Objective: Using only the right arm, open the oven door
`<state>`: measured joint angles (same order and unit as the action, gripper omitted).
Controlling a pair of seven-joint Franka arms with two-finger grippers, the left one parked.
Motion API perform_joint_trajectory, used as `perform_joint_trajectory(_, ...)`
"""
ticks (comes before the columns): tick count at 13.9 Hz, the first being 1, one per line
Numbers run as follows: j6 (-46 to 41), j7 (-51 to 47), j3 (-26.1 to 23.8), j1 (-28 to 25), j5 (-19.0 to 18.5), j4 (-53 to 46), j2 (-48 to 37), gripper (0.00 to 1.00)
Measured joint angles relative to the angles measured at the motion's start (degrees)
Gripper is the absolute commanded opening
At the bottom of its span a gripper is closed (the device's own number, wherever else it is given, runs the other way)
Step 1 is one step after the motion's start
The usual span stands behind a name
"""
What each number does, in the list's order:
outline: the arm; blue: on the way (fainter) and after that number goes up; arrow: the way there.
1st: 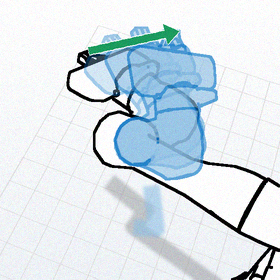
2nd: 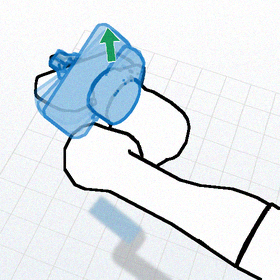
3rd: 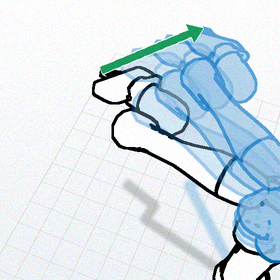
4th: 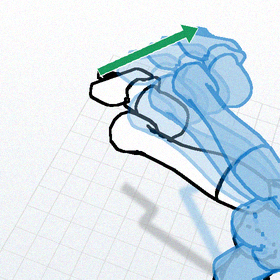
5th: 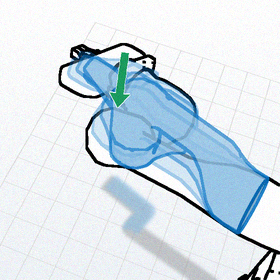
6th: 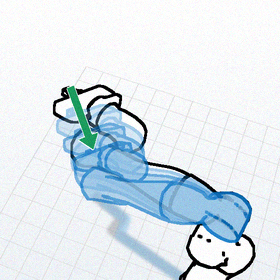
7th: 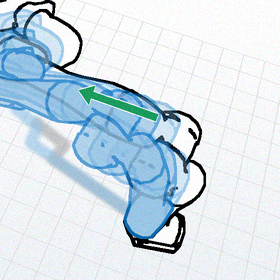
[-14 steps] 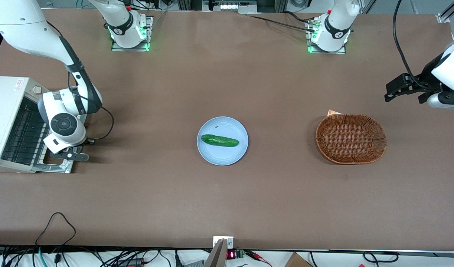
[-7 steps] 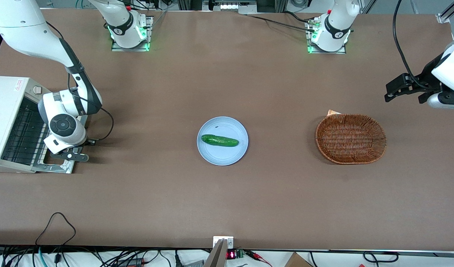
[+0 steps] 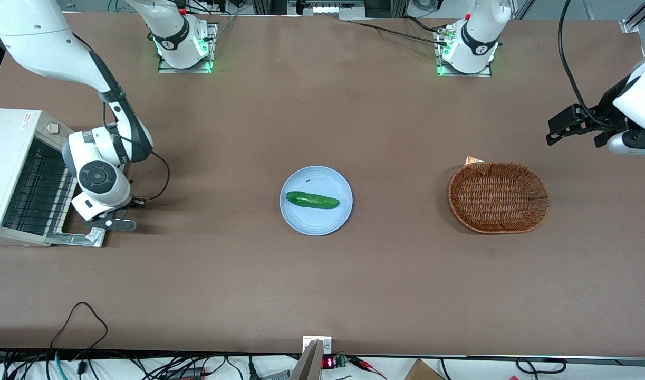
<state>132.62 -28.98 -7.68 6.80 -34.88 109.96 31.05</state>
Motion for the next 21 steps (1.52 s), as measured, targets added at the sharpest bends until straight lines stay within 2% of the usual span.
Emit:
perform_joint_trajectory(3, -1.16, 1.22, -1.30, -1.64, 7.85, -0.47, -4.04, 0.00)
perform_joint_trajectory(6, -4.20, 5.57, -1.48, -3.21, 18.06, -0.73, -9.71, 0.00)
perform_joint_trajectory(9, -9.98, 10.14, -1.50, -3.70, 27.55, -1.20, -16.23, 0.00)
perform_joint_trajectory(11, -14.84, 11.65, -1.51, -3.81, 31.85, -2.10, -20.57, 0.01)
perform_joint_trajectory(17, -30.57, 11.85, -1.94, -3.94, 34.84, -10.44, -26.29, 0.04)
perform_joint_trajectory(20, -33.40, 11.85, -1.97, -3.94, 34.92, -12.65, -26.70, 0.15)
perform_joint_trajectory(21, -34.18, 11.85, -1.97, -3.94, 34.93, -13.12, -26.75, 0.24)
